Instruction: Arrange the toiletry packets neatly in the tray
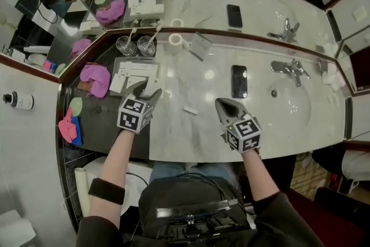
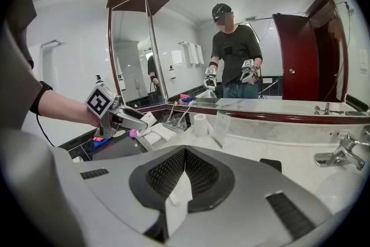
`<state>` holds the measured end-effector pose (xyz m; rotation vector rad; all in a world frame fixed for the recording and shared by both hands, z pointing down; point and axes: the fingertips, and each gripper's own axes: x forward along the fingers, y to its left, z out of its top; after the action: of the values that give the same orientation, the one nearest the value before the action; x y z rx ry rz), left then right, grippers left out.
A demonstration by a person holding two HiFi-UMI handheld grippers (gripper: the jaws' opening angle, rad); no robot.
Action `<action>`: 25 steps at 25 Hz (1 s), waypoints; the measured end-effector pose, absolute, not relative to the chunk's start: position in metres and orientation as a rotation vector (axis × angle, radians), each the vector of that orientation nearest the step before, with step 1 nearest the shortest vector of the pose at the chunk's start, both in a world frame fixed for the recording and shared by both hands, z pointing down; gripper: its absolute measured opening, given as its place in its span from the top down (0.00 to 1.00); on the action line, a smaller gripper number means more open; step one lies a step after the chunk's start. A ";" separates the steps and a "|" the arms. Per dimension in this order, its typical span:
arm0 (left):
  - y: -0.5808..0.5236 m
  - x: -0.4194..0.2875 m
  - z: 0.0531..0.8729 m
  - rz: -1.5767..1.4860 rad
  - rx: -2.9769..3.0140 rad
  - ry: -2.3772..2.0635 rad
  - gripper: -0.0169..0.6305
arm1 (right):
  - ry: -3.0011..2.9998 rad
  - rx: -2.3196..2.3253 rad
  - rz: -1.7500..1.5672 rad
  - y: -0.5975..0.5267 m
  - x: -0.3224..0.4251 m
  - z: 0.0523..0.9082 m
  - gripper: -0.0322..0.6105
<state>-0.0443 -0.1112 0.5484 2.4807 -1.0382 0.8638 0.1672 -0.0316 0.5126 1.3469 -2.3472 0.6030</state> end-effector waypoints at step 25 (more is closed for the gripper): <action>-0.020 0.003 0.664 0.893 2.161 -0.913 0.63 | -2.364 1.317 0.598 -0.022 0.194 0.501 0.93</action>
<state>0.0034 -0.0204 0.6636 2.1613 -0.9125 0.8931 0.1936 -0.0217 0.5014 1.3169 -2.3638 0.5985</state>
